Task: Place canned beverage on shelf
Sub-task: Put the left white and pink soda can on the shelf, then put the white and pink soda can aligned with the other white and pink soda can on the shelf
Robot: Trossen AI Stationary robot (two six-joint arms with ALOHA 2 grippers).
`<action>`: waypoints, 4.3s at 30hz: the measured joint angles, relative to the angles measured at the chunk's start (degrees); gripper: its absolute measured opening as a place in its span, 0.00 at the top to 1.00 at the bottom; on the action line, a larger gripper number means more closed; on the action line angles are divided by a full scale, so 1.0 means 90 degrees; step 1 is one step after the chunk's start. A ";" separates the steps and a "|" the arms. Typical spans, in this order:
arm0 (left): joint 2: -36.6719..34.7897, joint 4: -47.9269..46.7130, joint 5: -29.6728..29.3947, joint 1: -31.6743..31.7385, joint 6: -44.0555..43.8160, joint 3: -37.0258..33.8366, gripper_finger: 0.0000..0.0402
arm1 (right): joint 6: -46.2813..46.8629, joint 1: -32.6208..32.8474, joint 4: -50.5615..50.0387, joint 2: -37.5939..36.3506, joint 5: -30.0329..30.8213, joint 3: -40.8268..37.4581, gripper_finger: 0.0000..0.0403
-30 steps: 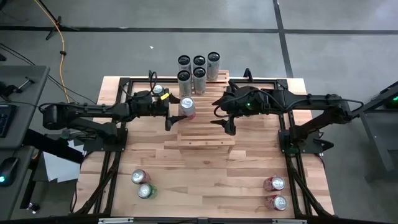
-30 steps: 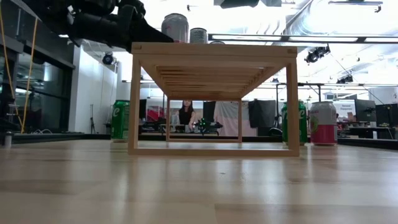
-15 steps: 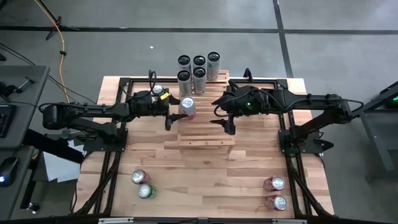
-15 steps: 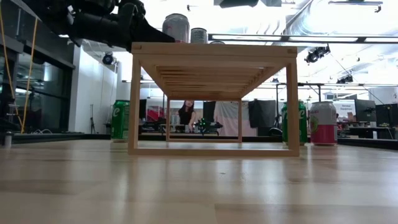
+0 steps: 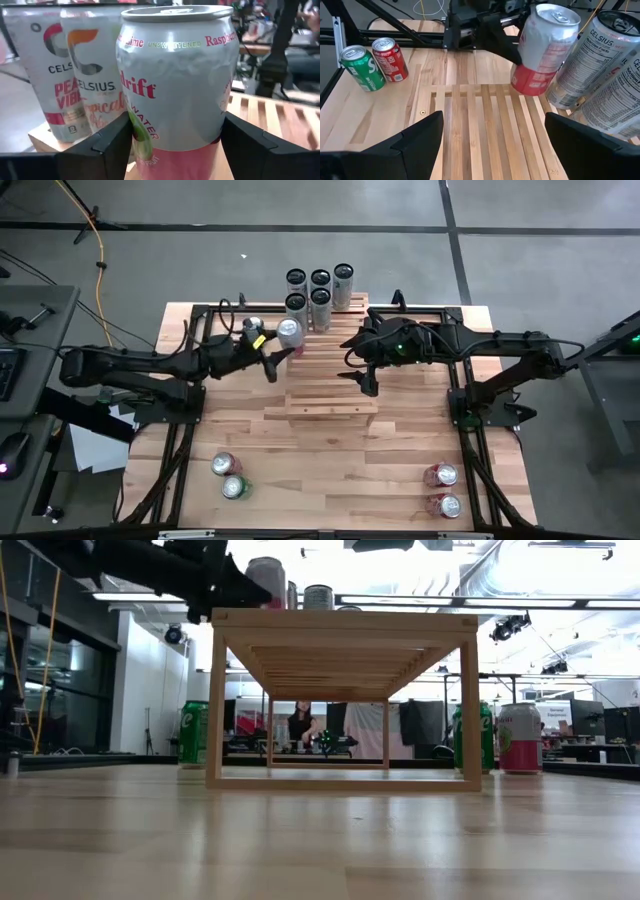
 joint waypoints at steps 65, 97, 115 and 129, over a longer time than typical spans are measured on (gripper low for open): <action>-0.0696 -0.0831 -0.1560 -0.0837 0.0154 0.0236 0.17 | 0.0087 -0.0002 -0.0048 0.0005 0.0002 0.0000 0.17; -0.3590 -0.1731 -0.0561 -0.1476 0.0181 -0.0427 0.17 | 0.6386 -0.2318 -0.2859 -0.1919 0.4259 -0.3140 0.17; -0.3590 -0.1860 -0.0562 -0.1476 0.0178 -0.0427 0.17 | 0.7298 -0.3548 -0.0725 -0.1916 0.4762 -0.4938 0.17; -0.3590 -0.1853 -0.0562 -0.1474 0.0178 -0.0427 0.17 | 0.7462 -0.3548 -0.0517 -0.1914 0.4615 -0.5286 0.17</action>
